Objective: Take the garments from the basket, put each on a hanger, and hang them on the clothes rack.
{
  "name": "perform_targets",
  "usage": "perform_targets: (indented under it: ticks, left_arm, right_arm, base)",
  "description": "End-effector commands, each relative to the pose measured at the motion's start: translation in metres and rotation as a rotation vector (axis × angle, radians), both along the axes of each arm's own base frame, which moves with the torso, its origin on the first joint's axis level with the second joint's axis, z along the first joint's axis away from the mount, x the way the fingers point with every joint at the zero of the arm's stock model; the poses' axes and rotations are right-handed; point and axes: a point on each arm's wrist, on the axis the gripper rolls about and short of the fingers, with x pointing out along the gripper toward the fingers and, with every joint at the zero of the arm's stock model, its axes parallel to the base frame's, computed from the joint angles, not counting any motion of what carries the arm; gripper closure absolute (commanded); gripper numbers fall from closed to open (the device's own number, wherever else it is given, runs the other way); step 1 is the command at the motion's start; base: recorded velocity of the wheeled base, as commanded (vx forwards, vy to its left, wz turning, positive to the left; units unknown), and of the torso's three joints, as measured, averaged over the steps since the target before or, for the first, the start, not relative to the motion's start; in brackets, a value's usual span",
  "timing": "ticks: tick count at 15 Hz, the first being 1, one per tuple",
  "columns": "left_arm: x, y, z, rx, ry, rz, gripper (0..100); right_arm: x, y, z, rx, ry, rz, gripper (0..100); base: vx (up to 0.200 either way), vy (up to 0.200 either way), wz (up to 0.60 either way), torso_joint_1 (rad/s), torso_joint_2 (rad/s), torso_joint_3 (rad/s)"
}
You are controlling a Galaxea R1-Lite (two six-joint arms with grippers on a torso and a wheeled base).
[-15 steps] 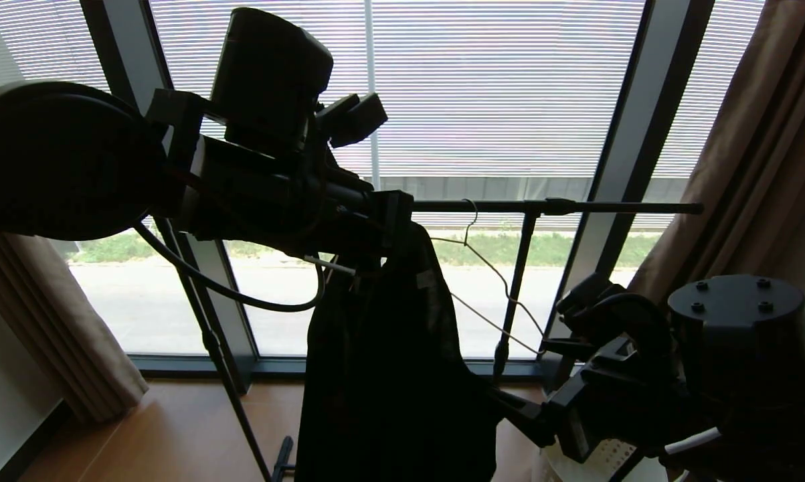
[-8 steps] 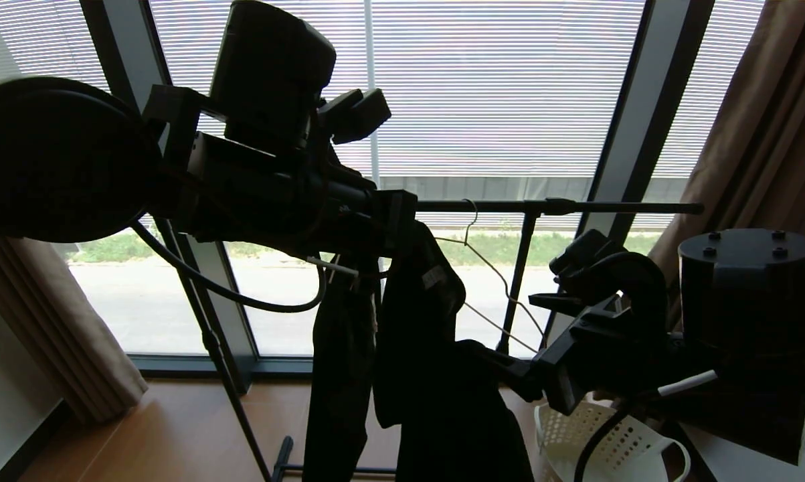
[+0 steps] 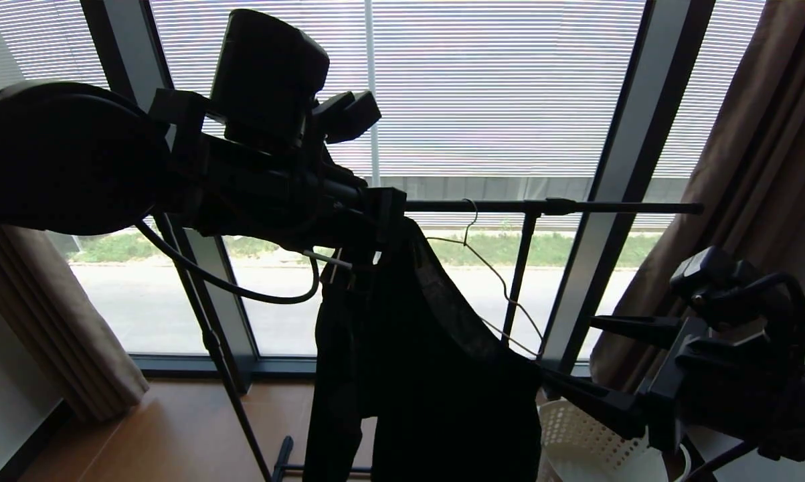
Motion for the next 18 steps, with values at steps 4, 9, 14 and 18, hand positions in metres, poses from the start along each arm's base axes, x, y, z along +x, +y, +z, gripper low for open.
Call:
perform_targets:
  ticks: [4, 9, 14, 18]
  left_arm:
    - [0.006, 0.003, -0.002, 0.010, 0.000, 0.032, 100]
    - [-0.004, -0.006, -0.001, 0.009, -0.003, -0.007, 100]
    - [-0.010, -0.004, -0.002, 0.016, 0.001, -0.013, 100]
    - [-0.019, -0.001, 0.002, 0.012, -0.006, -0.023, 100]
  right_arm:
    - [-0.014, -0.014, 0.005, 0.038, -0.025, 0.032, 0]
    - [0.012, 0.034, 0.014, 0.009, -0.026, 0.082, 0]
    - [0.048, 0.106, 0.015, -0.041, -0.062, 0.009, 0]
    - [0.076, 0.121, -0.001, -0.062, -0.027, -0.030, 0]
  base:
    - [0.000, 0.000, 0.00, 0.000, 0.00, 0.000]
    - [0.000, 0.000, 0.00, 0.000, 0.00, 0.000]
    - [0.000, 0.000, 0.00, 0.000, 0.00, 0.000]
    - [0.000, 0.000, 0.00, 0.000, 0.00, 0.000]
